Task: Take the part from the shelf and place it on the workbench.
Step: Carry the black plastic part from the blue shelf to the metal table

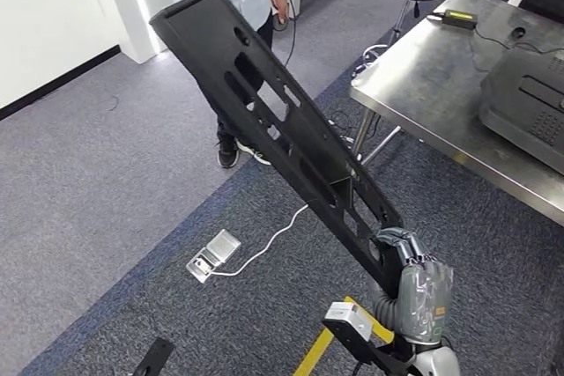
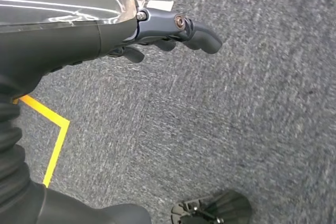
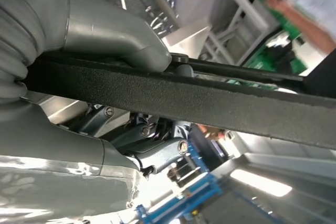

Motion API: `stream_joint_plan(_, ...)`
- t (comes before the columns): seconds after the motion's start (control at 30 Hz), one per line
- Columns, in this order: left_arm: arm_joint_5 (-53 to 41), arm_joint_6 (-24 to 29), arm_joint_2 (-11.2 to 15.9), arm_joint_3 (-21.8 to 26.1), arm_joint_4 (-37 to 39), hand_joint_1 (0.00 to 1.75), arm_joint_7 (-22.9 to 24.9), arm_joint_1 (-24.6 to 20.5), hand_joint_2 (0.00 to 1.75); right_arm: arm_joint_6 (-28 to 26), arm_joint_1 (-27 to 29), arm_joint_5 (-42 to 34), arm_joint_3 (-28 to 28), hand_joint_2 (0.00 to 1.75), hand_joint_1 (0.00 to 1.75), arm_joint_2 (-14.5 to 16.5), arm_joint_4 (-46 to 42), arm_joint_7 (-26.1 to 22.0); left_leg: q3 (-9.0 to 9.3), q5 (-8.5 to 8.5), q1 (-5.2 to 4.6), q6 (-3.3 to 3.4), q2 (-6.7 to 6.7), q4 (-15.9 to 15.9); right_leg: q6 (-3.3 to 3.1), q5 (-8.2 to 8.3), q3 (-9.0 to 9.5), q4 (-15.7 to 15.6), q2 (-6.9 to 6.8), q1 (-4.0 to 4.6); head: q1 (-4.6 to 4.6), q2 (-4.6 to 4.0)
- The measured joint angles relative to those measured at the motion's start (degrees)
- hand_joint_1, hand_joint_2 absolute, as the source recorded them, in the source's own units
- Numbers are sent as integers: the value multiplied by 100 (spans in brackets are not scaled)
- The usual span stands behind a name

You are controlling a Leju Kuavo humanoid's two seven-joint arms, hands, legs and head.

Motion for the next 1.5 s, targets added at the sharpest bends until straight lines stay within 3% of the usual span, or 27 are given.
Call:
stream_joint_plan(0.07,3,1,-6,1,0,0,-2,-5,175,-1,12,-1,-15,175,175,4,-2,5,25,-11,-10,-56,97,-25,-54,-11,-13,-28,80,16,-3,0)
stream_joint_plan(0.13,4,4,-10,2,0,0,-13,-23,175,-1,28,-1,-31,175,175,15,-7,9,15,-113,0,-98,49,52,-117,14,3,-78,177,-12,-9,0)
stream_joint_plan(0.2,5,8,-10,4,0,0,-23,-29,175,-2,28,-3,-37,175,175,37,-11,-3,-209,-411,9,-115,-166,559,-180,29,27,-113,264,-40,-29,0)
stream_joint_plan(0.27,5,9,-10,11,0,0,-21,-12,175,-2,28,-21,-44,175,175,49,-11,-23,-607,-712,3,-119,-298,1335,-209,22,33,-114,378,-34,-42,0)
stream_joint_plan(0.3,5,8,-10,18,0,0,-18,-1,175,-2,33,-36,-49,175,175,51,-11,-32,-748,-741,-2,-116,-315,1566,-213,18,41,-113,446,-30,-41,0)
stream_joint_plan(0.33,5,8,-10,27,0,0,-14,7,175,-1,38,-52,-56,175,175,52,-11,-44,-795,-651,-7,-107,-325,1586,-214,12,53,-112,520,-26,-42,0)
stream_joint_plan(0.4,5,7,-10,43,0,0,-10,9,175,-1,47,-82,-70,175,175,65,-11,-82,-598,-192,-8,-70,-387,995,-202,-9,92,-109,668,-26,-43,0)
stream_joint_plan(0.47,4,8,-9,55,0,0,-7,7,175,-1,51,-110,-92,175,175,89,-12,-137,-332,135,11,-39,-603,316,-167,-35,105,-85,794,-17,-38,0)
stream_joint_plan(0.53,-1,9,-9,60,0,0,-1,10,175,-3,60,-145,-119,175,175,114,-16,-185,-240,148,16,-24,-747,89,-120,-39,68,-61,887,-25,-33,0)
stream_joint_plan(0.6,-8,10,-11,63,0,0,-7,6,175,-5,88,-179,-161,175,175,133,-27,-222,-219,138,9,10,-682,52,-68,-45,42,-60,943,-48,-36,0)
stream_joint_plan(0.67,-16,14,-13,67,0,0,-24,-11,175,-5,109,-195,-203,175,175,148,-49,-249,-188,142,27,70,-588,24,-2,-171,-25,110,753,-41,-13,0)
stream_joint_plan(0.73,-25,16,-14,69,0,0,-34,-14,175,-5,106,-202,-227,175,175,161,-65,-263,-159,128,35,116,-470,11,69,-492,-318,730,463,-45,15,0)
stream_joint_plan(0.8,-28,17,-14,71,0,0,-35,-1,175,-5,106,-205,-255,175,175,175,-66,-268,-139,103,32,131,-334,13,116,-744,-698,1456,365,-79,19,0)
stream_joint_plan(0.83,-28,17,-14,73,0,0,-35,1,175,-5,111,-205,-271,175,175,180,-66,-268,-124,88,32,129,-275,14,128,-725,-778,1587,348,-91,20,0)
stream_joint_plan(0.87,-28,18,-14,74,0,0,-35,-2,175,-5,116,-202,-288,175,175,183,-66,-268,-101,69,32,121,-222,14,131,-583,-730,1461,329,-99,20,0)
stream_joint_plan(0.93,-28,18,-16,74,0,0,-36,-12,175,-5,118,-190,-314,175,175,189,-74,-268,-30,19,31,86,-133,11,101,-155,-361,689,207,-90,20,0)
stream_joint_plan(1.0,-28,19,-19,74,0,0,-36,-19,175,-5,112,-182,-332,175,175,200,-86,-268,22,-27,9,31,-57,11,43,49,-68,84,47,-37,18,0)
stream_joint_plan(1.03,-28,19,-20,74,0,0,-35,-19,175,-5,112,-182,-340,175,175,207,-91,-268,32,-41,-2,5,-19,8,19,37,-32,-5,14,-12,13,0)
stream_joint_plan(1.1,-28,19,-27,74,0,0,-36,-24,175,-5,120,-183,-362,175,175,223,-102,-268,49,-59,-8,-46,65,-13,-29,19,-45,-33,85,1,9,0)
stream_joint_plan(1.17,-30,20,-34,74,0,0,-35,-39,175,-5,124,-179,-385,175,175,238,-114,-268,23,-169,7,-91,-21,84,-82,40,-34,-83,180,-27,7,0)
stream_joint_plan(1.2,-30,22,-34,75,0,0,-32,-42,175,-4,120,-178,-392,175,175,247,-120,-268,-64,-304,13,-104,-116,287,-115,50,-22,-110,222,-46,2,0)
stream_joint_plan(1.27,-30,24,-34,76,0,0,-23,-29,175,-3,112,-183,-403,175,175,266,-121,-268,-421,-651,14,-110,-281,1017,-152,48,-14,-117,315,-52,-4,0)
stream_joint_plan(1.33,-30,12,-34,78,0,0,-27,-7,175,-3,113,-192,-420,175,175,278,-115,-268,-744,-776,13,-115,-319,1590,-164,41,-2,-114,437,-46,-5,0)
stream_joint_plan(1.37,-30,-5,-33,79,0,0,-39,-1,175,-3,114,-191,-426,175,175,279,-109,-267,-778,-666,15,-114,-326,1584,-163,34,12,-112,500,-47,-6,0)
stream_joint_plan(1.4,-30,-26,-30,80,0,0,-59,-1,175,-3,114,-186,-429,175,175,279,-103,-266,-702,-448,20,-111,-334,1339,-158,20,35,-108,557,-50,-7,0)
stream_joint_plan(1.47,-30,-86,-25,81,0,0,-103,-12,175,-3,110,-163,-425,175,175,278,-90,-263,-418,-13,32,-107,-387,602,-122,-28,76,-73,651,-47,-9,0)
stream_joint_plan(1.5,-30,-122,-23,81,0,0,-132,-21,175,-3,105,-140,-413,175,175,276,-82,-256,-307,85,32,-95,-419,331,-95,-48,77,-47,685,-41,-11,0)
